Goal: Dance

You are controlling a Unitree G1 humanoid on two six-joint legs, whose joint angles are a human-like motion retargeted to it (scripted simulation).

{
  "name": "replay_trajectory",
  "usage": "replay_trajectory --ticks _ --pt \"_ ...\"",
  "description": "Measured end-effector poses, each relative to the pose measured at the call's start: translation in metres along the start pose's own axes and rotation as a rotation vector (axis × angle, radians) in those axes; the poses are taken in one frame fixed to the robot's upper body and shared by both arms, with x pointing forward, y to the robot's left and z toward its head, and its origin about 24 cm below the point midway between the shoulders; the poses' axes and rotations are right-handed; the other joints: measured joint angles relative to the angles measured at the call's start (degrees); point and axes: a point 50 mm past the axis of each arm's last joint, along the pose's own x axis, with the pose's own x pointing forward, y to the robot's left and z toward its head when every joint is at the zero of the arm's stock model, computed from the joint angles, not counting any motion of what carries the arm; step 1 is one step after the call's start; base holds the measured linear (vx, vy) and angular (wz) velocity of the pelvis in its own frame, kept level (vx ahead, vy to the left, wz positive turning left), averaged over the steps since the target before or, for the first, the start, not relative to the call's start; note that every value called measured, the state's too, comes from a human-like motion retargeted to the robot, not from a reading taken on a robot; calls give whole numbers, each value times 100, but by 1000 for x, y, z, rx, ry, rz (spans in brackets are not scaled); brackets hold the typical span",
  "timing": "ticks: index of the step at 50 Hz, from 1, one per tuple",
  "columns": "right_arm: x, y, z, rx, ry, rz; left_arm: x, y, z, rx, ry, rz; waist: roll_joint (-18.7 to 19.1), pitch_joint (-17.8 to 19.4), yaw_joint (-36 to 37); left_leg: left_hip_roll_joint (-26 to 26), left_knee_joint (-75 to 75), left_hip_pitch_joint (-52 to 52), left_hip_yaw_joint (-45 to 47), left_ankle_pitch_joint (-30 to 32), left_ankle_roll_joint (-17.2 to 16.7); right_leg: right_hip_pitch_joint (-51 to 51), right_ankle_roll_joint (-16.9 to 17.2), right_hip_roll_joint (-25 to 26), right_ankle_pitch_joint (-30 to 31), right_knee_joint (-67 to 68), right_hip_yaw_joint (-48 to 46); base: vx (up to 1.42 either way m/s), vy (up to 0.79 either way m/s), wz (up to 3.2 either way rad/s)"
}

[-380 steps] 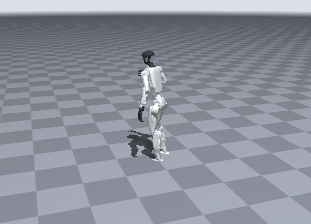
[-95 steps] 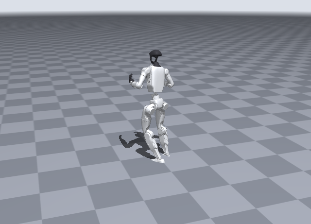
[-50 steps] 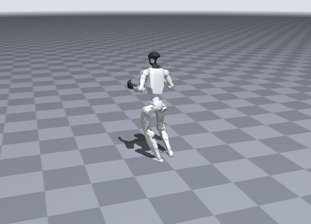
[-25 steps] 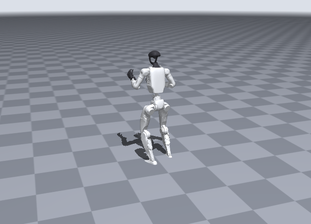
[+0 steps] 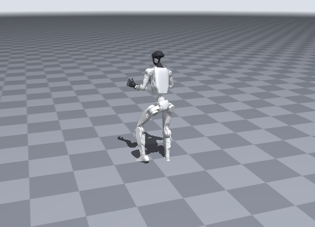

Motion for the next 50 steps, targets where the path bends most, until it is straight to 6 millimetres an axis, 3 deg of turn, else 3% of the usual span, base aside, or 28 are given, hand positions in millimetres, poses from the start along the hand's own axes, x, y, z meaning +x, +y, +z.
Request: replay_trajectory --ticks 4,8,12,15,18,21,25,27,33,37,43,50 --pt "-5 -13 -11 -79 18 -19 -8 9 -3 28 -22 12 43 -321 -217 -460 -1788 46 234 1117 -55 41 58 -171 562 -908 -198 -4 1 66" --pt "-11 -26 -12 -144 -7 -60 -13 19 1 46 -68 29 210 -504 -291 -588 -2311 -8 260 1341 -55 -166 46 -218 669 -913 -287 -6 5 26" --pt "-15 -33 4 -172 -102 -100 -16 25 9 64 -140 24 268 -644 -341 -561 -2717 209 279 755 20 -435 38 -318 621 -734 -334 -6 2 13" --pt "-19 -33 20 -166 -188 -120 -19 27 17 72 -198 -5 296 -641 -370 -518 -2340 442 491 -284 474 -631 99 -433 494 -444 -299 -8 14 -18" --pt "-24 -30 38 -135 -275 -124 -25 27 24 76 -249 -58 318 -497 -346 -383 -1085 724 633 -1474 830 -779 138 -453 279 5 -135 -11 21 -65" --pt "-29 -24 54 -82 -345 -120 -32 30 29 81 -285 -118 423 -262 -273 -147 251 1191 597 -2351 980 -939 133 -267 51 521 57 -16 23 -107" --pt "-35 -17 68 -6 -392 -108 -40 34 32 79 -306 -176 564 40 -261 -5 899 2025 444 -3021 964 -1246 160 35 -53 955 221 -22 21 -104" --pt "-32 -14 74 44 -402 -110 -35 41 34 72 -311 -180 379 387 -456 -274 396 2644 486 -3195 1020 -1111 250 -43 85 731 353 -24 19 -63" --pt "-34 -7 75 145 -337 -110 -35 50 30 35 -257 -147 168 683 -545 -558 -511 2768 567 -4024 1318 -1866 445 -124 266 840 524 -31 16 -61" --pt "-34 -6 77 206 -292 -125 -35 58 25 19 -202 -82 9 775 -446 -712 -761 2446 741 -4144 1489 -2336 455 -308 163 717 555 -34 11 -57" --pt "-36 -2 82 291 -248 -103 -45 70 11 3 -83 -4 -164 695 -276 -914 -1059 2059 968 -3799 1611 -2586 364 -658 -112 677 504 -27 6 -32" --pt "-40 2 92 329 -266 -18 -62 83 -2 16 31 10 -329 609 -240 -1186 -1276 2098 1030 -3556 1676 -2561 245 -1191 -630 1892 633 -13 2 8"
